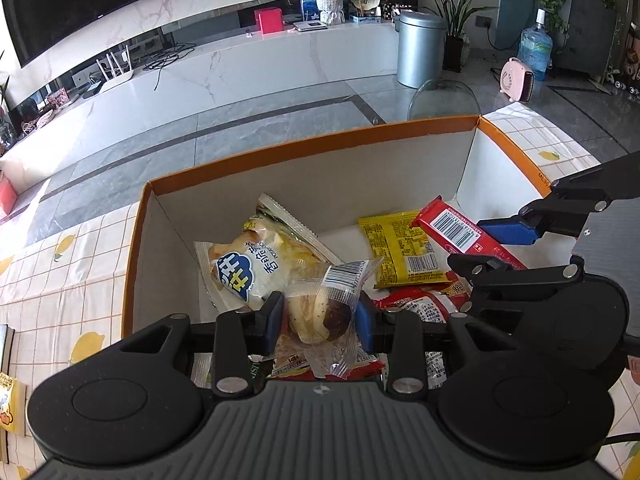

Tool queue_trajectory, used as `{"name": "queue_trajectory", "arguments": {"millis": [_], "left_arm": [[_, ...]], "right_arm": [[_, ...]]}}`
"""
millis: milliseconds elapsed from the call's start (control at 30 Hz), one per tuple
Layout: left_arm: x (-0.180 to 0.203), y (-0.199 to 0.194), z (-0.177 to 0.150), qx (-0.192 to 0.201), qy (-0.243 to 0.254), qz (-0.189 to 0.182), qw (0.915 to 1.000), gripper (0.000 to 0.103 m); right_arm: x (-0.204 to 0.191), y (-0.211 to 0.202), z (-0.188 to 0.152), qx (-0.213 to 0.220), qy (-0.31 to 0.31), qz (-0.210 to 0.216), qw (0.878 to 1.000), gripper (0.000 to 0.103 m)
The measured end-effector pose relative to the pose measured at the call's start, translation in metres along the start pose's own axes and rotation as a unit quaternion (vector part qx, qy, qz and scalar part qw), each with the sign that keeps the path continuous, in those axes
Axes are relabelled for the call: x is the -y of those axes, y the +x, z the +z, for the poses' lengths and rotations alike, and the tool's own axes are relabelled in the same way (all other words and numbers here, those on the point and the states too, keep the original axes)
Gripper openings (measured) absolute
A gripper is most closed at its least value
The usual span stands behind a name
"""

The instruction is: Organize snacks

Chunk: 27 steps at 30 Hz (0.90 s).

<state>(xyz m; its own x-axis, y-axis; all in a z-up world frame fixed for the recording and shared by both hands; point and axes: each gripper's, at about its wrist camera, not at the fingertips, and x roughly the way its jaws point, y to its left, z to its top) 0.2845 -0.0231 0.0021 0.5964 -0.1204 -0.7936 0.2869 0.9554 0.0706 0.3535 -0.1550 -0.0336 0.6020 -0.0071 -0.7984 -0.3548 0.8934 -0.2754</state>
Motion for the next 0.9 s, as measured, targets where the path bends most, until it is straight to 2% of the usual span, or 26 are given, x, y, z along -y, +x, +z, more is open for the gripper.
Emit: {"name": "queue_trajectory", "arguments": {"millis": [233, 400, 533, 667, 800, 900], "left_arm": [[-0.001, 0.005, -0.003, -0.016, -0.002, 0.000, 0.9999, 0.043], [0.000, 0.003, 0.001, -0.018, 0.005, 0.009, 0.9998, 0.051], [-0.002, -0.005, 0.003, -0.008, -0.002, 0.010, 0.9999, 0.060], [-0.003, -0.022, 0.005, 0.012, -0.006, 0.019, 0.9997, 0.073], [-0.003, -0.043, 0.006, 0.036, -0.008, 0.026, 0.9990, 0.076], [-0.002, -0.062, 0.007, 0.057, -0.014, 0.035, 0.9977, 0.077]], "right_arm": [[-0.004, 0.012, -0.003, -0.029, -0.002, 0.007, 1.000, 0.022], [0.000, 0.011, -0.004, -0.034, 0.013, 0.014, 0.999, 0.023], [0.002, 0.003, 0.000, -0.031, 0.008, 0.007, 0.999, 0.039], [0.007, -0.012, 0.003, -0.022, 0.013, 0.000, 1.000, 0.047], [0.013, -0.034, 0.003, -0.003, 0.025, -0.008, 1.000, 0.059], [0.016, -0.054, 0.000, 0.016, 0.030, -0.017, 0.999, 0.061]]}}
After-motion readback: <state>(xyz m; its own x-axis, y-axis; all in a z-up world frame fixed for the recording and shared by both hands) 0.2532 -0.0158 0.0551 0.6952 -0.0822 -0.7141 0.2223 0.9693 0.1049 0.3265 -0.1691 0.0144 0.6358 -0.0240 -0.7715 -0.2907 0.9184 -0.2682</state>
